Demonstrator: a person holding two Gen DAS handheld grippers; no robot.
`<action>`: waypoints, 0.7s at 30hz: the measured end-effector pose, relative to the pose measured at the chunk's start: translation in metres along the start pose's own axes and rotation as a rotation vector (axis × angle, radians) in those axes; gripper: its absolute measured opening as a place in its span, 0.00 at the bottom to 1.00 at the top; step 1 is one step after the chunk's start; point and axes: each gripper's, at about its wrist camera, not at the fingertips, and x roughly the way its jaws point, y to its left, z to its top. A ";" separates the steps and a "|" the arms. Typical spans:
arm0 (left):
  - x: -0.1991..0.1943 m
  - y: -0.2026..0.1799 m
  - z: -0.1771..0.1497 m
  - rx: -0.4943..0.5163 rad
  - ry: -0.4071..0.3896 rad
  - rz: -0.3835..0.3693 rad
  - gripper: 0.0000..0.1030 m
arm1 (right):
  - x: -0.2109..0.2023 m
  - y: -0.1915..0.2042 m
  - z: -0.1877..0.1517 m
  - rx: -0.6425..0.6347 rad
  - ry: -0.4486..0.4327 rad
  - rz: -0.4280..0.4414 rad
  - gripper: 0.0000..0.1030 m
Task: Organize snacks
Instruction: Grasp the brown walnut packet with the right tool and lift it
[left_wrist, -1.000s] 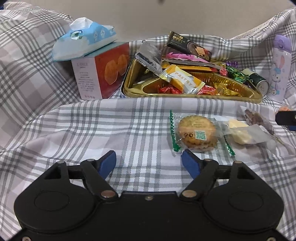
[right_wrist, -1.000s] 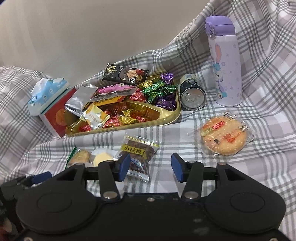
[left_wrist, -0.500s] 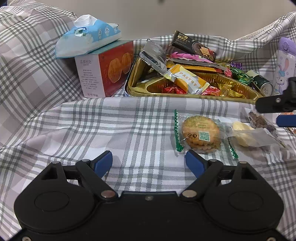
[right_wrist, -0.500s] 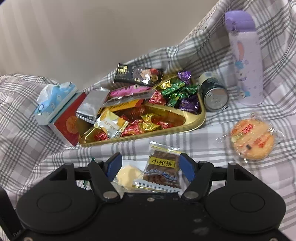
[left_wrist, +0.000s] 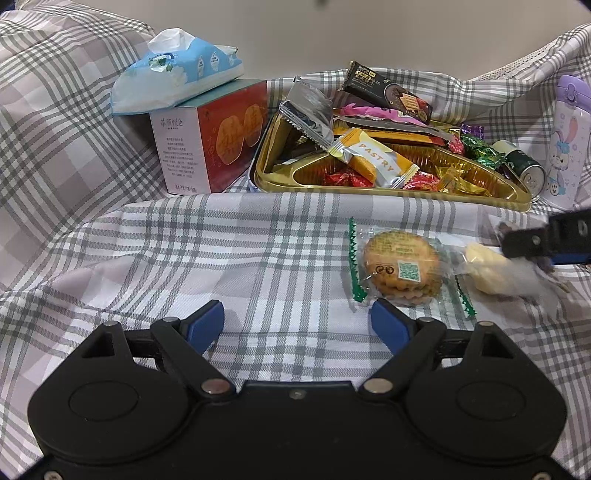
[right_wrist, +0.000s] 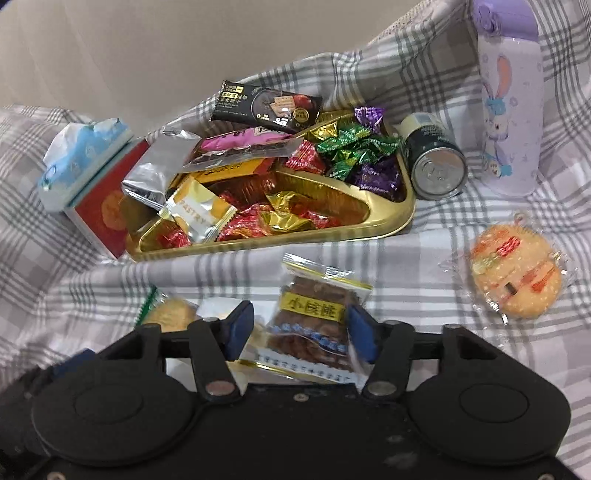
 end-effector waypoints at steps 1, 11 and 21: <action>0.000 0.000 0.000 0.000 0.000 0.000 0.86 | -0.002 -0.001 -0.001 -0.020 -0.005 -0.005 0.48; 0.000 0.000 0.000 0.000 0.000 0.000 0.86 | -0.032 -0.022 -0.037 -0.287 -0.079 -0.192 0.42; 0.000 0.000 0.000 0.002 -0.001 0.001 0.86 | -0.022 -0.043 -0.052 -0.254 -0.164 -0.166 0.49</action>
